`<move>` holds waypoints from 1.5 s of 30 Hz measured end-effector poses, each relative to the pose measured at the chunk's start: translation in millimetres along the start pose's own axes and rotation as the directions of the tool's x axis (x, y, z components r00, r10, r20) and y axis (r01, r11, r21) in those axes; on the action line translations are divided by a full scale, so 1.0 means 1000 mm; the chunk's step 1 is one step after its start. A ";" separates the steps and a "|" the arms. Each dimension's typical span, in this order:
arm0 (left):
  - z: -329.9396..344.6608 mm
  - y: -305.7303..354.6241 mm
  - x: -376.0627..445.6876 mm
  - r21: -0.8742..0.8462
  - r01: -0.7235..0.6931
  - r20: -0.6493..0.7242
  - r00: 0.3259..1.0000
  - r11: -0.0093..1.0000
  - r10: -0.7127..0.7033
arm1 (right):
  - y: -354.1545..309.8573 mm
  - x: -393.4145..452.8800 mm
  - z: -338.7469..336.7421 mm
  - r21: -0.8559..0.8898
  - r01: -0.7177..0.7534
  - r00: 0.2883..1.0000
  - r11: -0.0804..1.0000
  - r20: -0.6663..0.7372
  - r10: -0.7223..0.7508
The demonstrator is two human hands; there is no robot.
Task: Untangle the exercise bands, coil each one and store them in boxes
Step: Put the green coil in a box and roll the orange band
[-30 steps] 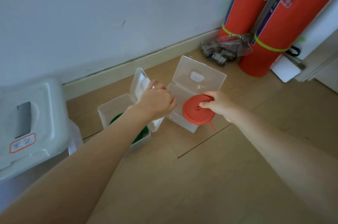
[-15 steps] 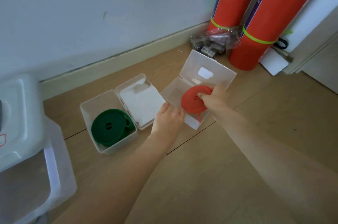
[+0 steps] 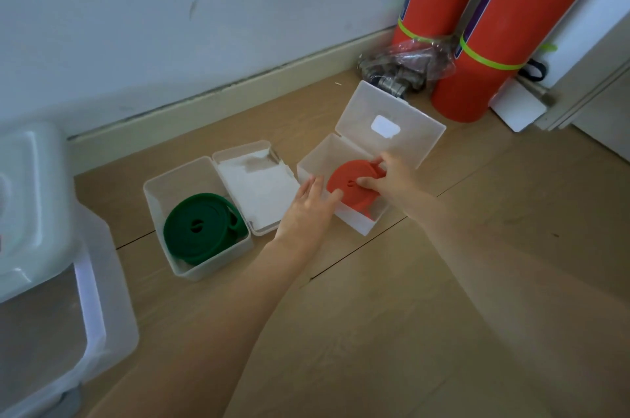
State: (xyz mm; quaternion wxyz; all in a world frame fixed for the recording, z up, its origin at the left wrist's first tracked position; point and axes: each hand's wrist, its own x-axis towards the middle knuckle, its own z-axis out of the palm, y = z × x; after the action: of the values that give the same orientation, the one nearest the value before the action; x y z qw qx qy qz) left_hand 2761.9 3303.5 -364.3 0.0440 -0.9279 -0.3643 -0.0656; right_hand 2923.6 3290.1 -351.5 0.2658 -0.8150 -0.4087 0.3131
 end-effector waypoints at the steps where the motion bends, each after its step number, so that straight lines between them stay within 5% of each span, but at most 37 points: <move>1: 0.002 -0.001 -0.002 -0.004 -0.021 -0.004 1.000 1.000 0.021 | -0.003 0.001 0.001 0.022 0.023 0.999 1.000 0.046 -0.024; 4: 0.000 -0.002 -0.003 -0.047 -0.007 0.012 1.000 0.999 0.008 | -0.010 0.005 0.006 0.011 0.018 0.978 1.000 0.206 -0.020; 7: 0.020 -0.008 -0.003 -0.100 0.041 0.121 0.992 0.994 -0.029 | -0.007 0.006 0.009 -0.069 0.057 0.979 0.996 0.200 -0.043; 13: 0.018 -0.007 -0.004 -0.124 0.046 0.018 0.999 0.991 -0.044 | -0.006 0.009 0.007 -0.154 0.094 0.957 0.984 0.287 -0.046; 19: 0.014 -0.010 -0.006 -0.196 0.015 0.068 0.998 0.981 -0.002 | -0.001 0.005 0.019 -0.375 0.194 0.971 0.907 0.207 -0.122; 24: 0.020 -0.012 -0.005 -0.235 -0.008 0.103 0.994 0.972 0.033 | -0.002 0.001 0.014 -0.294 0.207 0.970 0.933 0.188 -0.156; 30: 0.022 -0.009 -0.004 -0.239 0.022 0.079 0.997 0.971 -0.003 | 0.010 -0.020 -0.006 -0.459 0.265 0.961 0.848 0.059 -0.269; 34: 0.024 -0.011 -0.008 -0.224 0.002 0.061 0.998 0.975 0.011 | 0.010 -0.029 -0.005 -0.421 0.338 0.938 0.842 0.083 -0.335; 45: 0.025 -0.014 -0.010 -0.265 -0.019 0.041 0.999 0.964 0.031 | 0.002 -0.018 0.008 -0.283 0.137 0.986 0.949 -0.056 -0.159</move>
State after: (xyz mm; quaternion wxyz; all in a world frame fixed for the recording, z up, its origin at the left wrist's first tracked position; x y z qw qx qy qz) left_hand 2747.1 3310.5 -390.4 -0.0875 -0.9312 -0.3415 -0.0925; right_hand 2910.0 3275.1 -352.9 0.1870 -0.8229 -0.4979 0.1997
